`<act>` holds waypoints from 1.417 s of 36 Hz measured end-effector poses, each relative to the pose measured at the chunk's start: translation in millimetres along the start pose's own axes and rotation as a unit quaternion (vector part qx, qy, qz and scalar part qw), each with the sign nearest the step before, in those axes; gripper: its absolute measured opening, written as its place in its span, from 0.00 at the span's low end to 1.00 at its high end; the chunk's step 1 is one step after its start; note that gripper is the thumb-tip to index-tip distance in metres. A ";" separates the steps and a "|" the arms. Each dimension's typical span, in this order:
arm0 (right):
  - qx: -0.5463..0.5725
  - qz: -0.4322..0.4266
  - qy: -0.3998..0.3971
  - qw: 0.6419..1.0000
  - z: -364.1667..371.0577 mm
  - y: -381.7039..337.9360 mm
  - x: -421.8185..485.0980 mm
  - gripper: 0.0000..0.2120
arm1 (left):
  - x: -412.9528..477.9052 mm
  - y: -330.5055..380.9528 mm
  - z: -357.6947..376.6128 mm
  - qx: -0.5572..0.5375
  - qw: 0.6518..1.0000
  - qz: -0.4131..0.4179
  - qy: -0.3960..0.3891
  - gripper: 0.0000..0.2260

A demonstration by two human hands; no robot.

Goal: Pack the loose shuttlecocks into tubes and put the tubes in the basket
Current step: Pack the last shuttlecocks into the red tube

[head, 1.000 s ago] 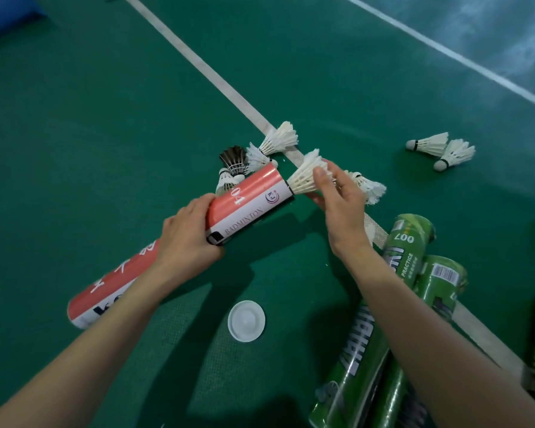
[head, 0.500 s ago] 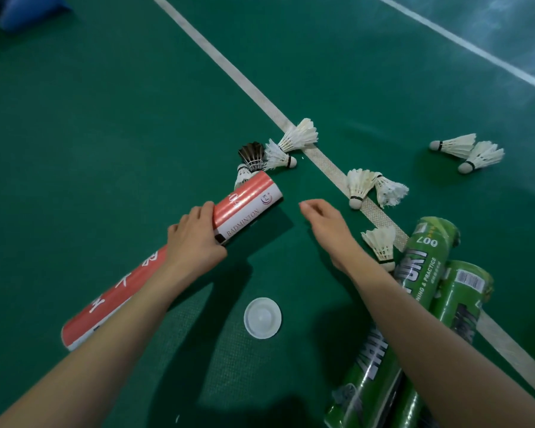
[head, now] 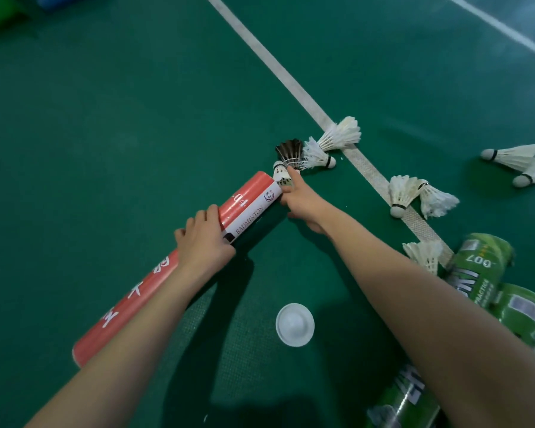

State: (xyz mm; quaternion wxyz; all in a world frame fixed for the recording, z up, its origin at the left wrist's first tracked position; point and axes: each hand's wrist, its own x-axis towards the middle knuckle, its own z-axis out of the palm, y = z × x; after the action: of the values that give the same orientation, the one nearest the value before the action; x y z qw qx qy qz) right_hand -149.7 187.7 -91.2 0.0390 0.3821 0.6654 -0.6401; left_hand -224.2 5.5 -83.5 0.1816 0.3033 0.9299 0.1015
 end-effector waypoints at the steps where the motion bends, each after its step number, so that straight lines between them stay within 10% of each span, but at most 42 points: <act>1: 0.004 0.008 -0.005 1.000 -0.2 -1.0 -0.4 0.36 | 0.3 -0.2 0.7 0.001 1.000 -0.002 0.000 0.29; 15: -0.021 -0.088 0.342 0.935 -65.6 51.8 -66.5 0.02 | -16.0 25.6 16.3 0.050 0.997 0.035 -0.047 0.33; 31: 0.060 -0.091 0.162 0.981 -95.4 79.2 -147.0 0.25 | -54.4 113.3 44.8 0.066 0.978 0.190 -0.053 0.36; 35: 0.087 -0.053 0.224 0.969 -115.8 96.2 -151.7 0.25 | -60.9 119.3 47.4 0.077 0.974 0.206 -0.059 0.36; 38: -0.039 -0.060 0.313 0.947 -133.8 108.9 -152.6 0.14 | -63.3 122.0 48.5 0.087 0.973 0.203 -0.060 0.37; 44: -0.500 -0.022 0.252 0.828 -152.3 139.0 -141.6 0.31 | -69.4 122.2 52.1 0.097 0.972 0.207 -0.059 0.37; 51: -0.430 -0.086 0.333 0.834 -150.0 134.6 -132.4 0.08 | -72.5 119.4 51.0 0.084 0.971 0.217 -0.056 0.38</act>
State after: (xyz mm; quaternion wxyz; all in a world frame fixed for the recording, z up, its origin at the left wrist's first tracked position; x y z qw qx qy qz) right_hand 84.3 244.3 -103.6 -0.0798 0.4579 0.8767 -0.1237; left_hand -86.4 60.9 -74.4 0.1813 0.5169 0.8355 0.0426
